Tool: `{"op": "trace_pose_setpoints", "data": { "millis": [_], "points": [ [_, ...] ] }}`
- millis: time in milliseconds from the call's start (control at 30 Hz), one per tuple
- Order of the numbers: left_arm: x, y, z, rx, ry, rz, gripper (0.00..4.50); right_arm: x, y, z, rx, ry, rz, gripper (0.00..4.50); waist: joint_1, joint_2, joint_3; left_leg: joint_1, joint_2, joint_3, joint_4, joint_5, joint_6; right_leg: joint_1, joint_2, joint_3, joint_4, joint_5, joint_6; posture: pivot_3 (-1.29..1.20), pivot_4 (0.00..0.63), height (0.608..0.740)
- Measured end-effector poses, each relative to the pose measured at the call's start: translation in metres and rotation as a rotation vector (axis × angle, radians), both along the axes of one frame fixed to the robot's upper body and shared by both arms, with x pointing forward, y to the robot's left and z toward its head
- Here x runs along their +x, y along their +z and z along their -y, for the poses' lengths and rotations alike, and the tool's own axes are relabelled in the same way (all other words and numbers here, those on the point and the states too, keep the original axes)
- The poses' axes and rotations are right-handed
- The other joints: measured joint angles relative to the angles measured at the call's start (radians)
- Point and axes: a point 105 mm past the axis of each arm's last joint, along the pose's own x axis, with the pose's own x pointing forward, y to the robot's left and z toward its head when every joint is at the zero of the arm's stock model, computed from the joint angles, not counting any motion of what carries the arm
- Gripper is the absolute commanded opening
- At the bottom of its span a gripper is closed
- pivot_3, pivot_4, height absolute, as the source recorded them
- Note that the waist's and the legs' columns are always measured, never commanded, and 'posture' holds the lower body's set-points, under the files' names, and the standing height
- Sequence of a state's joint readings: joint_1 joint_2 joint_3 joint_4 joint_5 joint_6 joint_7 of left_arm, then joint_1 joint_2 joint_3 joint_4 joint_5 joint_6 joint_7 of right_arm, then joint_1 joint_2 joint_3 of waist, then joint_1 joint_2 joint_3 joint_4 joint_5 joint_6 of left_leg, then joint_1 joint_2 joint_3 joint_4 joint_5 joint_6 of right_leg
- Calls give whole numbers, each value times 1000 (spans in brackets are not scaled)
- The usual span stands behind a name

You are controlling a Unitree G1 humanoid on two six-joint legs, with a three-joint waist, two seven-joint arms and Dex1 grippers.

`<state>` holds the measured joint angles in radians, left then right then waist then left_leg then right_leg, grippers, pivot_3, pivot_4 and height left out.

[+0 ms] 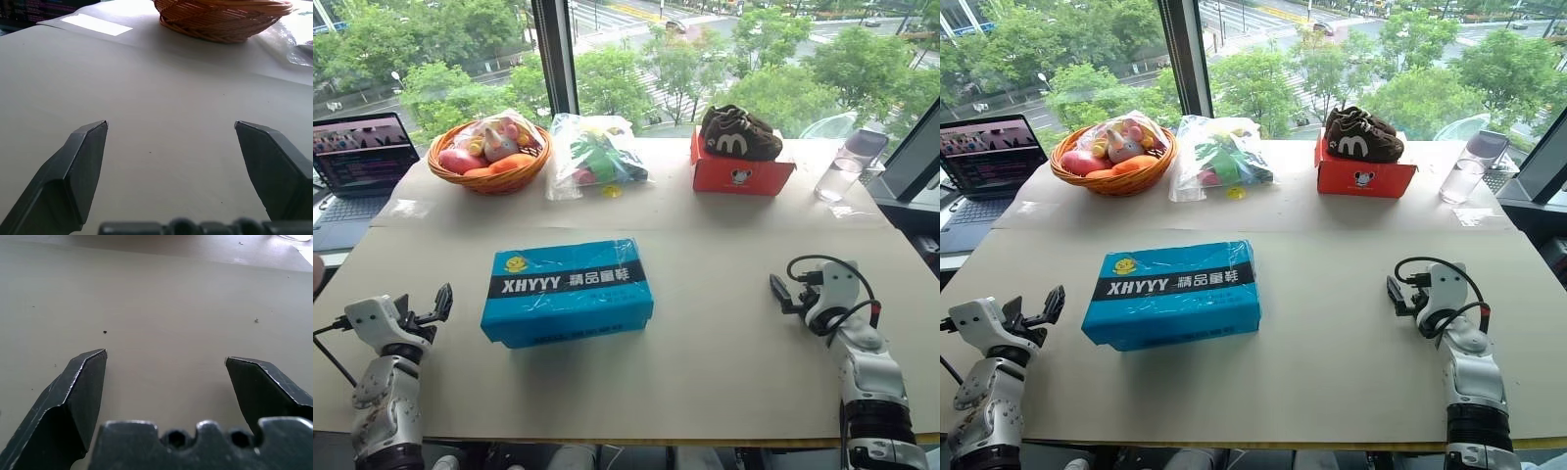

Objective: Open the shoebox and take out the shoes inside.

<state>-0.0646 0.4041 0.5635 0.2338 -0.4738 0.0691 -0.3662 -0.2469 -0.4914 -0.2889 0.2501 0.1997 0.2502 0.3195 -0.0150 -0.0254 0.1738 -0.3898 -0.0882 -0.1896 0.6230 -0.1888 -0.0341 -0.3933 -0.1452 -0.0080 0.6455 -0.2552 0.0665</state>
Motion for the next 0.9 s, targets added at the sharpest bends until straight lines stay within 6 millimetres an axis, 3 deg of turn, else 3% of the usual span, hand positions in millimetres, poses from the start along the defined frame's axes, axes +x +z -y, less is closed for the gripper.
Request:
{"op": "trace_pose_setpoints", "data": {
  "millis": [300, 433, 500, 600, 800, 867, 900],
  "points": [
    [1, -3, 2, 35, -19, -30, 4449, 2, 0, 0, 4, -8, 4, 4500, 0, 0, 0, 0, 0, 0, 0, 0, 0, 0, 0, 0, 0, 0, 0, 0, 150, 740],
    [-12, 4, 4, 215, -197, -123, 4449, 3, 3, -8, 1, 62, -10, 4500, -7, 0, 0, -1, 1, 2, -1, 0, 1, -4, 0, 2, 0, 0, 0, 0, 150, 740],
    [-21, 16, 5, 326, -316, -168, 3931, 1, 6, -22, -6, 181, -42, 4500, -8, 0, 0, -3, 1, 3, -3, 0, 1, -8, 0, 4, 0, 0, -1, 0, 150, 740],
    [-28, 35, 15, 431, -479, -197, 2972, -3, 13, -59, 14, 403, -76, 3739, -5, 4, 3, -4, 1, 6, -5, 0, 1, -11, 0, 7, 1, 0, -1, 0, 150, 740],
    [-38, 49, 54, 479, -813, -257, 667, -26, 40, -137, -7, 873, -113, 1668, -5, 6, 5, -5, 3, 8, -10, 0, 1, -14, 1, 8, -2, 0, -1, 0, 150, 740],
    [-36, 50, 63, 466, -862, -256, 13, -32, 44, -157, -25, 971, -118, 1012, -4, 6, 5, -5, 3, 8, -11, 0, 1, -14, 1, 8, -3, 0, -1, 0, 150, 740],
    [-35, 50, 64, 465, -866, -255, 0, -32, 43, -163, -26, 995, -121, 730, -4, 6, 5, -5, 3, 8, -11, 0, 1, -14, 1, 8, -3, 0, -1, 0, 150, 740]
  ]
}}
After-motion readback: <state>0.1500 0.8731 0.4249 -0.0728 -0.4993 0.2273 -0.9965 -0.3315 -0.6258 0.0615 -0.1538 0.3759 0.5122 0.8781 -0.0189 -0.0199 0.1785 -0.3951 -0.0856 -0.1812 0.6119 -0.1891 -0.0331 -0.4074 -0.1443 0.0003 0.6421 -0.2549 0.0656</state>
